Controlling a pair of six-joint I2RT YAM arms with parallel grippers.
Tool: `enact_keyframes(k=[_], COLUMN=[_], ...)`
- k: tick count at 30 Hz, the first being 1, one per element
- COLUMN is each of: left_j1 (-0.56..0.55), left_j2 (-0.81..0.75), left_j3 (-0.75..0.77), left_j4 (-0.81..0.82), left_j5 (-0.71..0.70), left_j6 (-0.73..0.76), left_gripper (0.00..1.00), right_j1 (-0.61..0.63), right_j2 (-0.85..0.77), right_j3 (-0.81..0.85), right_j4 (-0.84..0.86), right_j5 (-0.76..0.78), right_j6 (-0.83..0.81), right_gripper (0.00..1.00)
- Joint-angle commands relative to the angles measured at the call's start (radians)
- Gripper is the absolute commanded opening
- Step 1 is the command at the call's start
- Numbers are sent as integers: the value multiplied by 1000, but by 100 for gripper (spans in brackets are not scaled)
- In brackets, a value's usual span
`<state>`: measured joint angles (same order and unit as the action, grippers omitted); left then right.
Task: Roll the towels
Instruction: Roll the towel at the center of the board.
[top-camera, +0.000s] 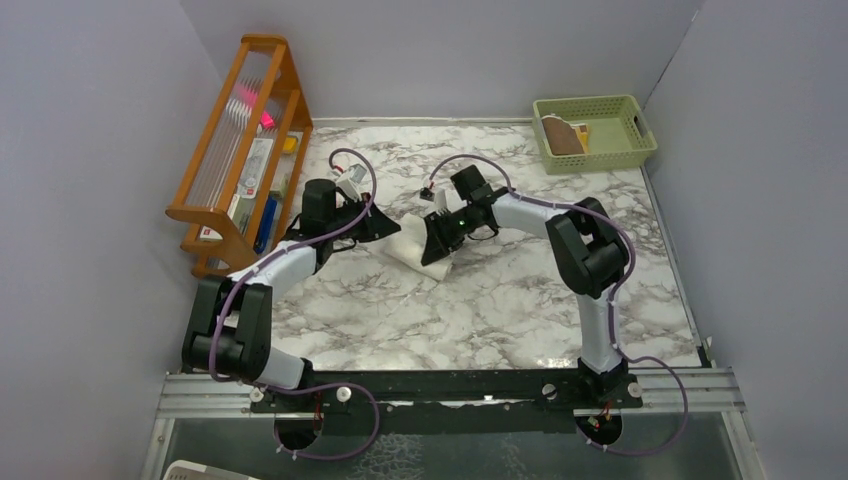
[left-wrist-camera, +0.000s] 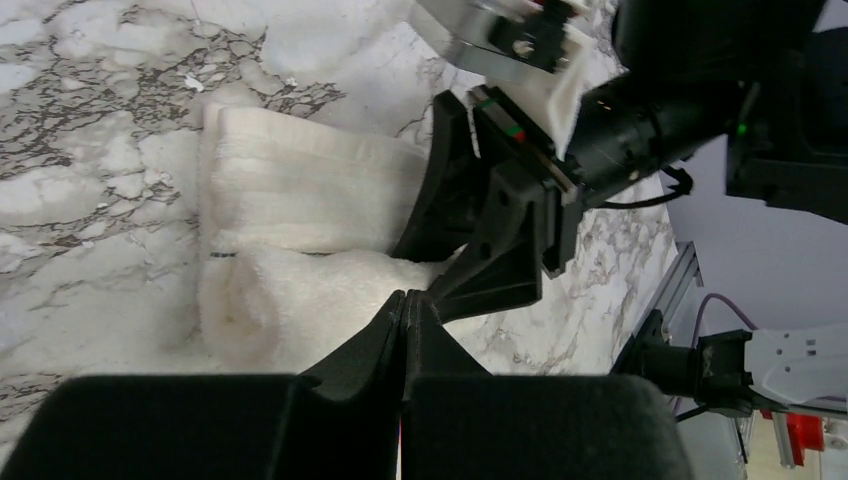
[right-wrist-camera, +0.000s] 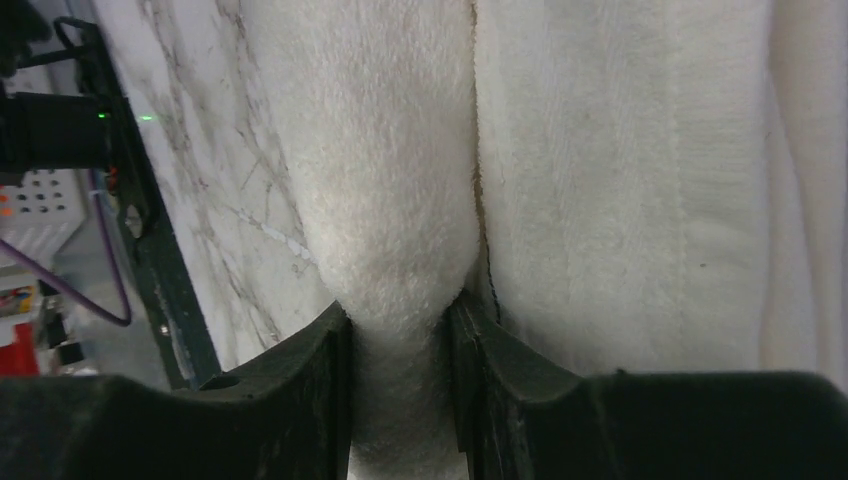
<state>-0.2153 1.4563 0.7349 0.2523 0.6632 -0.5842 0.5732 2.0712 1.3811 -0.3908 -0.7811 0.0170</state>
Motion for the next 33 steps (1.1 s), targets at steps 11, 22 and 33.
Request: enact_keyframes(k=[11,22,33], left_j1=[-96,-119,-118], left_j2=[48,238,313], left_j3=[-55,-63,-27], left_j4=[126,293,294], left_j5=[17,-72,-114], left_j6=[-35,-107,-128], left_gripper=[0,0,0], right_j1=[-94,-100,-70], right_j2=[144,175,-74], right_j3=[52,71,-33], right_j4=[-3,-9,76], right_j5=[-262,-240,180], right_j6=[195,224,131], right_gripper=[36,36,100])
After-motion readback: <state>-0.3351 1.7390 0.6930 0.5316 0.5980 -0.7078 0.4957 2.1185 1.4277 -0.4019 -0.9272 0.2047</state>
